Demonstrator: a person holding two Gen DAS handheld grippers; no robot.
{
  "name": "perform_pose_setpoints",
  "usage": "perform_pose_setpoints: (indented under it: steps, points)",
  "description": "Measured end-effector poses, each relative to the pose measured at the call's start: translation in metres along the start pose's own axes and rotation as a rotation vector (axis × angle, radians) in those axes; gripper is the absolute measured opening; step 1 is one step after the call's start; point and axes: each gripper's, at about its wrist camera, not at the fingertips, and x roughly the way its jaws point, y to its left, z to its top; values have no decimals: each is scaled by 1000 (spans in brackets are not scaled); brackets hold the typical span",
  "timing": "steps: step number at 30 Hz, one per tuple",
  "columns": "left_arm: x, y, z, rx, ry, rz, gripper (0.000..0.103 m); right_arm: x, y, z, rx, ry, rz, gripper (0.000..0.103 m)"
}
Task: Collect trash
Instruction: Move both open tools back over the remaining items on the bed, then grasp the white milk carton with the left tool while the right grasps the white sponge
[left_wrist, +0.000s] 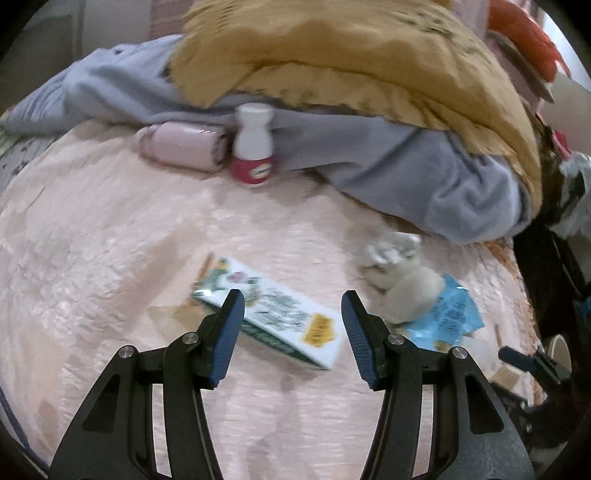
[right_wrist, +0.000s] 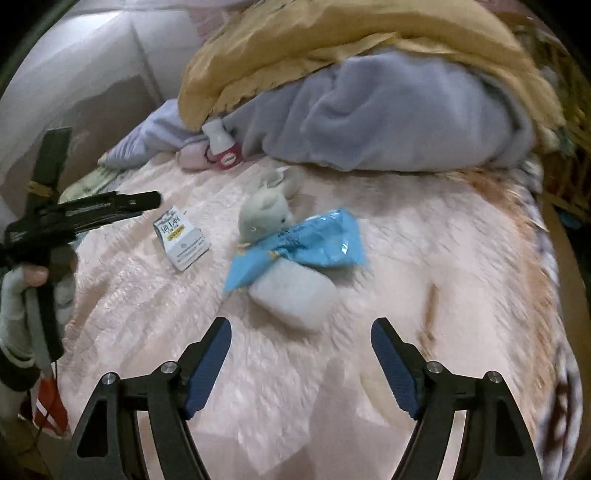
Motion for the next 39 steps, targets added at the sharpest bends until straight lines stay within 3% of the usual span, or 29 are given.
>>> perform_pose_setpoints:
  steps: [7, 13, 17, 24, 31, 36, 38, 39]
  points:
    - [17, 46, 14, -116, -1, 40, 53, 26, 1, 19, -37, 13, 25, 76]
    - [48, 68, 25, -192, 39, 43, 53, 36, 14, 14, -43, 70, 175, 76]
    - [60, 63, 32, -158, 47, 31, 53, 27, 23, 6, -81, 75, 195, 76]
    - [79, 59, 31, -119, 116, 52, 53, 7, 9, 1, -20, 30, 178, 76]
    - [43, 51, -18, -6, 215, -26, 53, 8, 22, 5, -97, 20, 114, 77]
    - [8, 46, -52, 52, 252, -80, 53, 36, 40, 12, -198, 77, 71, 77]
    - [-3, 48, -58, 47, 257, -146, 53, 49, 46, 11, -230, 111, 47, 64]
    - [-8, 47, -61, 52, 258, -185, 53, 52, 48, 9, -246, 114, 35, 39]
